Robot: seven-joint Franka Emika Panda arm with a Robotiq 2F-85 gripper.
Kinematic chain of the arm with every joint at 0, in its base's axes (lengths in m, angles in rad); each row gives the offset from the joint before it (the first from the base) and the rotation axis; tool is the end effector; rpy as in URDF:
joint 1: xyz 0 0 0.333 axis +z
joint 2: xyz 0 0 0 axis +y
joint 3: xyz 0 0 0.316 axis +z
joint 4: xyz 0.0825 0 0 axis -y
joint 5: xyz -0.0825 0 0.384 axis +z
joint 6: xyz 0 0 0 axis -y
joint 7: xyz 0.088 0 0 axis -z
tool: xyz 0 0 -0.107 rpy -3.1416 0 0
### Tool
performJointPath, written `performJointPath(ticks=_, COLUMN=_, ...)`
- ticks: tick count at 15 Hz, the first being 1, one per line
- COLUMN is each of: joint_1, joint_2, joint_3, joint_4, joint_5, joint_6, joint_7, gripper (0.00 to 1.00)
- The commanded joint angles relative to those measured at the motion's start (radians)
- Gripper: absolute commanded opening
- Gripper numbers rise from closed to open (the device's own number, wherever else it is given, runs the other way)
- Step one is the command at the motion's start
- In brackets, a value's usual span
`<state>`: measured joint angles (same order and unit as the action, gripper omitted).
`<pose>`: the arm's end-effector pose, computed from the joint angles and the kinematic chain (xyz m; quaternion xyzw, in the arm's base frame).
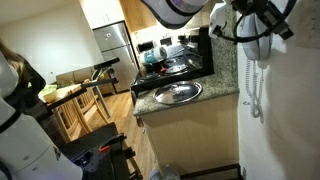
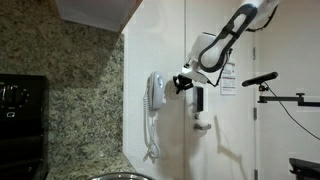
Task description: Turn off the light switch
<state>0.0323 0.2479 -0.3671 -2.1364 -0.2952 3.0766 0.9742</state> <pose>0.5908 -0.1699 0.3757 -0.8264 0.4399 -0.3512 0.0121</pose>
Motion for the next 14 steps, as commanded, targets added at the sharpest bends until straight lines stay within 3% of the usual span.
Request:
performJointPath(ticks=1, joint_1=-0.005, joint_2=-0.028, joint_3=0.007, joint_4=-0.043, joint_5=-0.003, joint_6=0.01, joint_7=-0.016, gripper=0.0)
performJointPath(ticks=12, joint_1=0.002, joint_2=-0.148, joint_3=-0.105, joint_4=-0.274, joint_5=-0.094, joint_6=0.092, joint_7=-0.02, gripper=0.0)
performJointPath(ticks=14, joint_1=0.037, joint_2=-0.108, joint_3=-0.184, joint_4=-0.252, joint_5=-0.179, joint_6=0.211, joint_7=0.011, gripper=0.0)
